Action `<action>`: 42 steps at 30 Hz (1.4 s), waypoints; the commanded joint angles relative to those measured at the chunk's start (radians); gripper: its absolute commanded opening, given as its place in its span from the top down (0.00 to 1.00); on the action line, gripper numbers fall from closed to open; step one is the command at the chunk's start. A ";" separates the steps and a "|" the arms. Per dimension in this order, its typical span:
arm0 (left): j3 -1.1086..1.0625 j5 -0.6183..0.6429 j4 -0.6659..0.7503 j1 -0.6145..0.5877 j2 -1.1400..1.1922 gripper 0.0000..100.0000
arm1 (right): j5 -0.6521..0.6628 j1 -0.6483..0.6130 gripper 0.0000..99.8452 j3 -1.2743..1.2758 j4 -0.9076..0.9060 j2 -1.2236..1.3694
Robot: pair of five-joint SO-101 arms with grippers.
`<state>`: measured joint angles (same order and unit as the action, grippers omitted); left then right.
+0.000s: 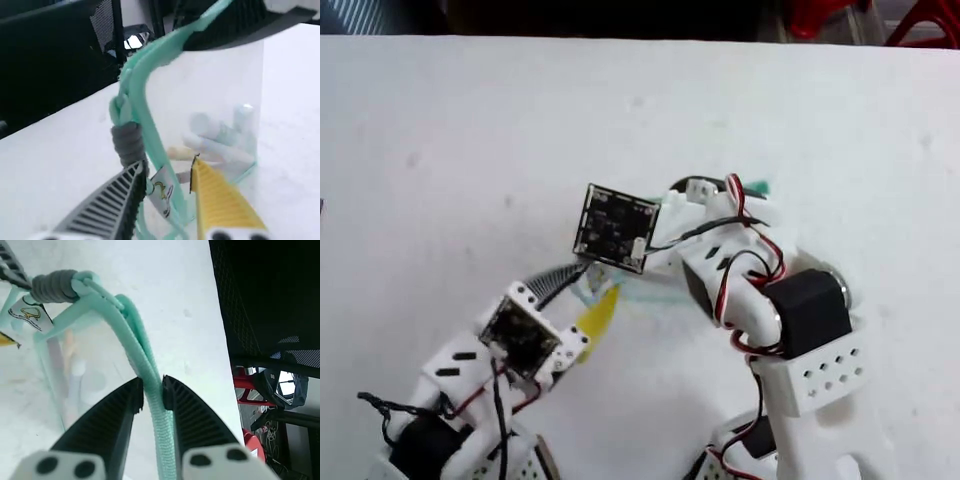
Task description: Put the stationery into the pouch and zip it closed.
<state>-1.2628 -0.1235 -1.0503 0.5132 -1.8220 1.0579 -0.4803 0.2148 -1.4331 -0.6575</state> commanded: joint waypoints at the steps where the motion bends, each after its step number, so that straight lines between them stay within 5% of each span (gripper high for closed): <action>1: 0.017 0.084 0.040 0.059 -0.004 0.83 | -0.006 -0.015 0.98 0.020 -0.062 0.010; 7: 0.023 0.083 0.035 0.071 -0.005 0.83 | -0.006 -0.013 0.98 0.020 -0.074 0.010; 15: -0.235 -0.031 0.350 0.010 -0.001 0.83 | -0.006 -0.076 0.98 0.023 -0.110 -0.070; 28: -0.245 -0.020 0.371 -0.160 -0.004 0.83 | -0.003 -0.082 0.98 0.071 -0.117 -0.127; 42: -0.261 -0.029 0.493 0.047 0.001 0.83 | 0.081 -0.085 0.98 0.098 -0.170 -0.130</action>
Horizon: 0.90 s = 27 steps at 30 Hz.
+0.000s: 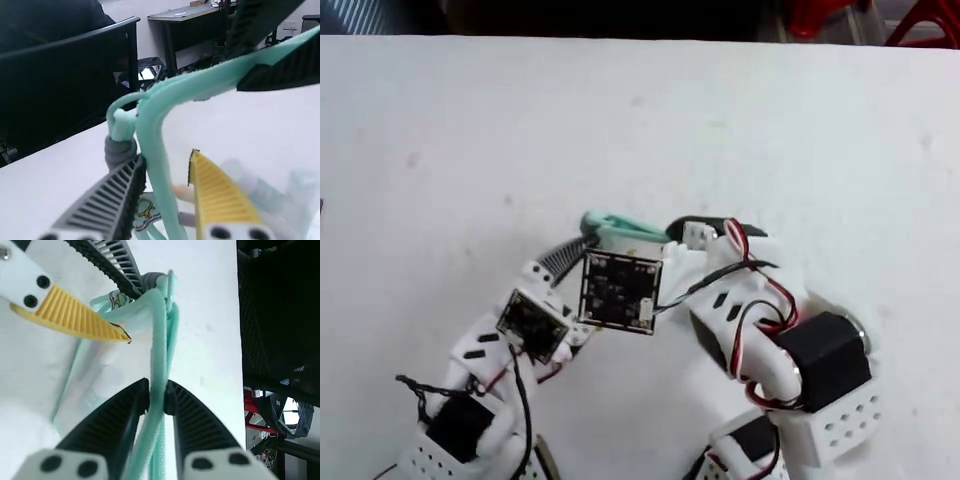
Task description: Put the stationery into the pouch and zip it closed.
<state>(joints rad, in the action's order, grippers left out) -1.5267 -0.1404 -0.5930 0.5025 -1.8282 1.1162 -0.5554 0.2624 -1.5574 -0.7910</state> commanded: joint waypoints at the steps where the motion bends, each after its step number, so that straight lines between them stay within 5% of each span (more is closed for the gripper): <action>1: 0.003 -0.021 0.035 0.059 0.007 0.83 | 0.046 -0.010 0.98 0.051 -0.059 0.004; 27: 0.127 -0.023 -0.109 -0.048 0.001 0.78 | 0.460 0.004 0.98 -0.078 -0.163 0.015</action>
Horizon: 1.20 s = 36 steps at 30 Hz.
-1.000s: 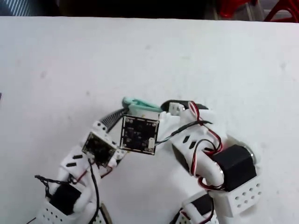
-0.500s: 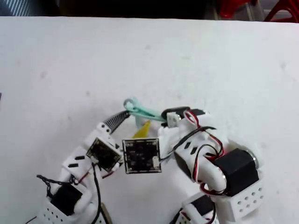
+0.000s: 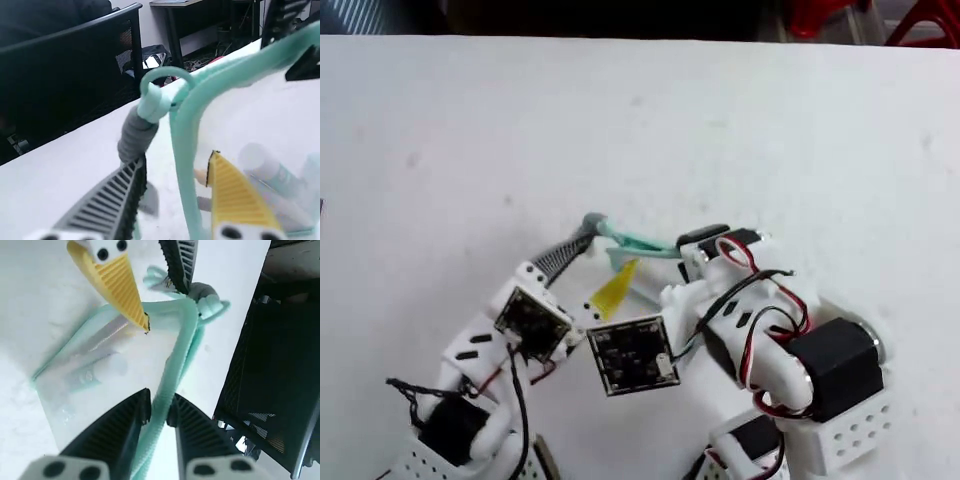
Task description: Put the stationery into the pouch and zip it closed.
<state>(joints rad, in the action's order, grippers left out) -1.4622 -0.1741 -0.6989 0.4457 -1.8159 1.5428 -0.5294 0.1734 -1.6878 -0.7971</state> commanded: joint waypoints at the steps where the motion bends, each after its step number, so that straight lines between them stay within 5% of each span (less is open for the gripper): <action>1: 0.055 0.011 -0.002 0.027 -0.012 0.78 | 0.041 -0.045 0.98 0.015 -0.035 0.021; 8: 0.028 0.003 -0.003 0.102 -0.012 0.78 | 0.043 -0.231 0.98 0.012 -0.031 0.021; 17: 0.015 0.002 -0.035 0.159 -0.012 0.78 | 0.037 -0.248 0.98 -0.032 -0.031 0.015; 22: 0.015 0.005 -0.009 0.051 -0.012 0.78 | 0.026 -0.295 0.98 -0.012 -0.035 0.018; 36: 0.021 0.006 -0.060 0.166 -0.012 0.79 | -0.215 -0.173 0.92 0.064 -0.002 0.111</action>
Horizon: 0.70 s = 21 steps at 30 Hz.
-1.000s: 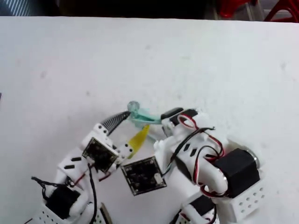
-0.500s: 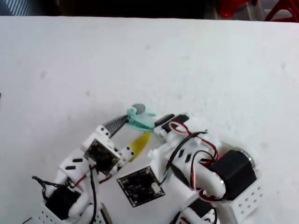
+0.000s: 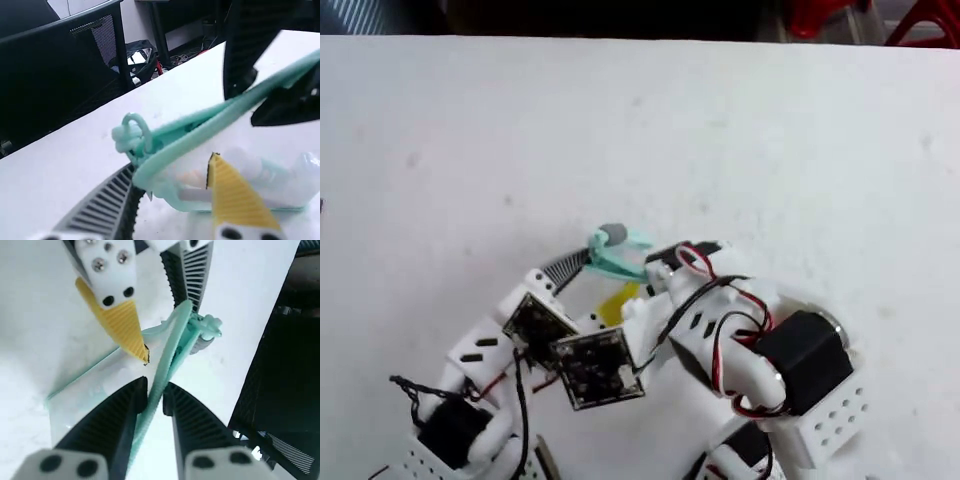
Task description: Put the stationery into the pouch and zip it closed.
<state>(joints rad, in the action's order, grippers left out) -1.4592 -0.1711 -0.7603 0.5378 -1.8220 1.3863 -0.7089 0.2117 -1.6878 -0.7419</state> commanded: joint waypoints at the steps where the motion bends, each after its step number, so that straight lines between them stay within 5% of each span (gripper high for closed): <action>1: 0.018 0.005 0.002 0.074 -0.005 0.79 | -0.077 0.005 0.88 0.026 -0.002 0.054; 5: 0.020 0.006 0.002 0.070 -0.005 0.79 | -0.103 -0.027 0.78 0.026 0.005 0.062; 13: 0.071 0.006 -0.077 0.065 -0.005 0.79 | -0.100 -0.048 1.00 0.021 0.110 0.054; 21: 0.075 0.006 -0.081 0.031 -0.005 0.79 | 0.054 -0.022 0.98 -0.005 0.025 -0.018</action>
<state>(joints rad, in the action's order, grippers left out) -1.4331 -0.1741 -0.8416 0.5777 -1.8313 1.3740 -0.7350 0.2394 -1.6141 -0.7204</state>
